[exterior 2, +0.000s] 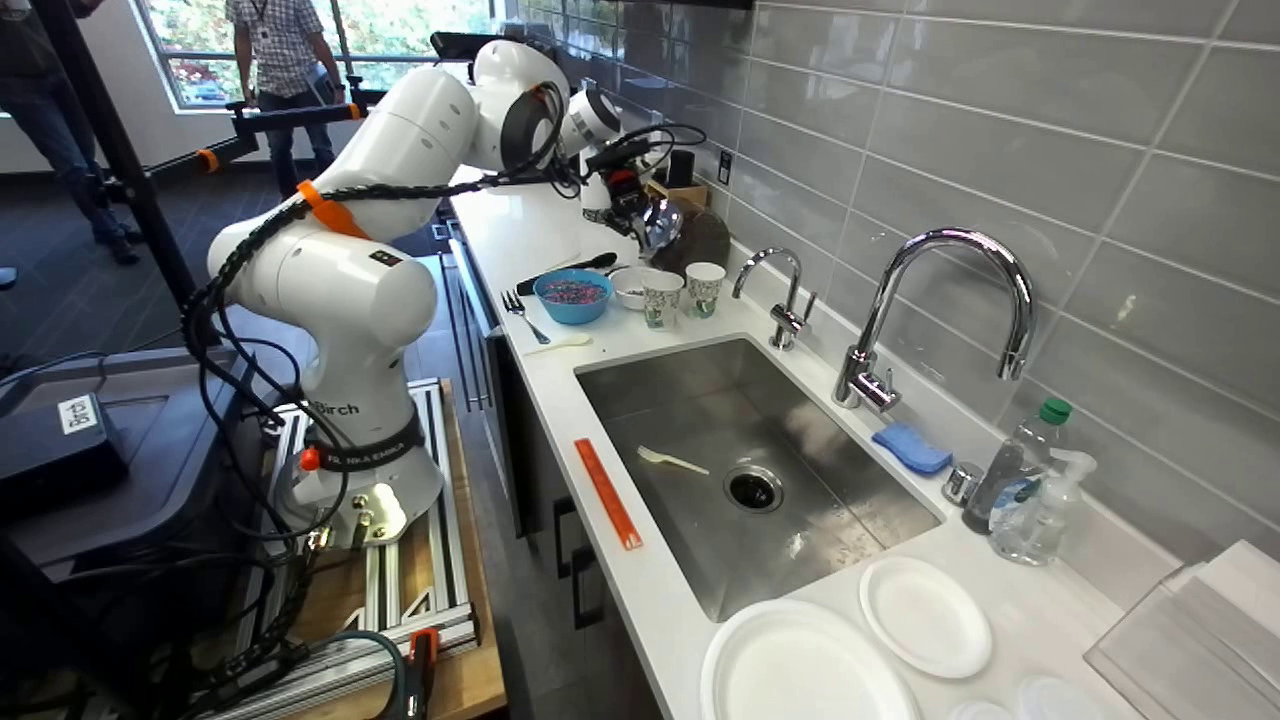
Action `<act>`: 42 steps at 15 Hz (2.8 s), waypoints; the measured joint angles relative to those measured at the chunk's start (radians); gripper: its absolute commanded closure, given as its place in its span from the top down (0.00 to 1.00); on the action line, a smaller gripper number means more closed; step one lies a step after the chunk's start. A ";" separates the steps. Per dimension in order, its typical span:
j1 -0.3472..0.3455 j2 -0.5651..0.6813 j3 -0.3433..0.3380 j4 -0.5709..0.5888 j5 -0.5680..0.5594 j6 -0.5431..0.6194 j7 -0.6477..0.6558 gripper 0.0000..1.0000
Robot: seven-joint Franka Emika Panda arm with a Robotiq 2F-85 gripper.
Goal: Use the silver spoon to put cereal from the blue bowl into the white bowl.
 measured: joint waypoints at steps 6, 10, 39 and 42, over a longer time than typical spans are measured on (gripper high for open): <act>0.020 0.019 -0.014 0.022 -0.042 -0.024 0.000 0.03; 0.030 0.031 -0.021 0.030 -0.068 -0.028 0.000 0.03; 0.156 0.152 -0.152 0.110 -0.298 -0.086 -0.081 0.03; 0.159 0.156 -0.150 0.110 -0.330 -0.086 -0.091 0.03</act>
